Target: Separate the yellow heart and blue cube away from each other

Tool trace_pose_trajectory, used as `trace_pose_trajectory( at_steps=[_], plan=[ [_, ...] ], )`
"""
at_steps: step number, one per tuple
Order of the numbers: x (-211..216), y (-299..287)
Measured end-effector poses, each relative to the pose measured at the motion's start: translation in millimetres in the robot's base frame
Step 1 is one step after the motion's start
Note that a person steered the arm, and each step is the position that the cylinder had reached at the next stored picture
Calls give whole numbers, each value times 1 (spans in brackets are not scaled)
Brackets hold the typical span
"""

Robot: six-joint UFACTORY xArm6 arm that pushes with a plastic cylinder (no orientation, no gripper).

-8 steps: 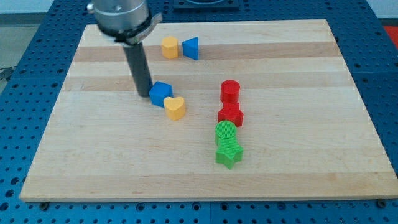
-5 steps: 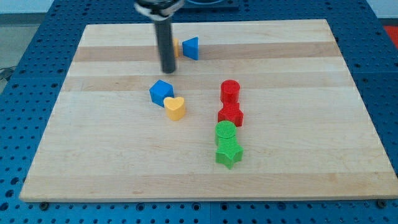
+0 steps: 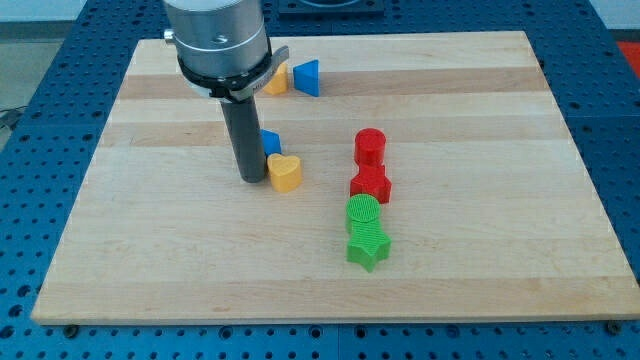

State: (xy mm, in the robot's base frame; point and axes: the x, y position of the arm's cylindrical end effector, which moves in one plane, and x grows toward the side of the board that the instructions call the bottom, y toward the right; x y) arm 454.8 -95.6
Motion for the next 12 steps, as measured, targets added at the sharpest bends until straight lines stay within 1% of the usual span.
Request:
trace_pose_trajectory(
  at_steps=[1, 2, 3, 4, 5, 6, 7, 8, 9, 10, 11, 12],
  plan=[
    [-34, 34],
    [-77, 72],
    [-69, 66],
    [-30, 52],
    [-3, 52],
    [1, 43],
    [-7, -1],
    [-14, -5],
    [-71, -4],
    [-72, 8],
    [-92, 58],
    [-110, 96]
  ],
)
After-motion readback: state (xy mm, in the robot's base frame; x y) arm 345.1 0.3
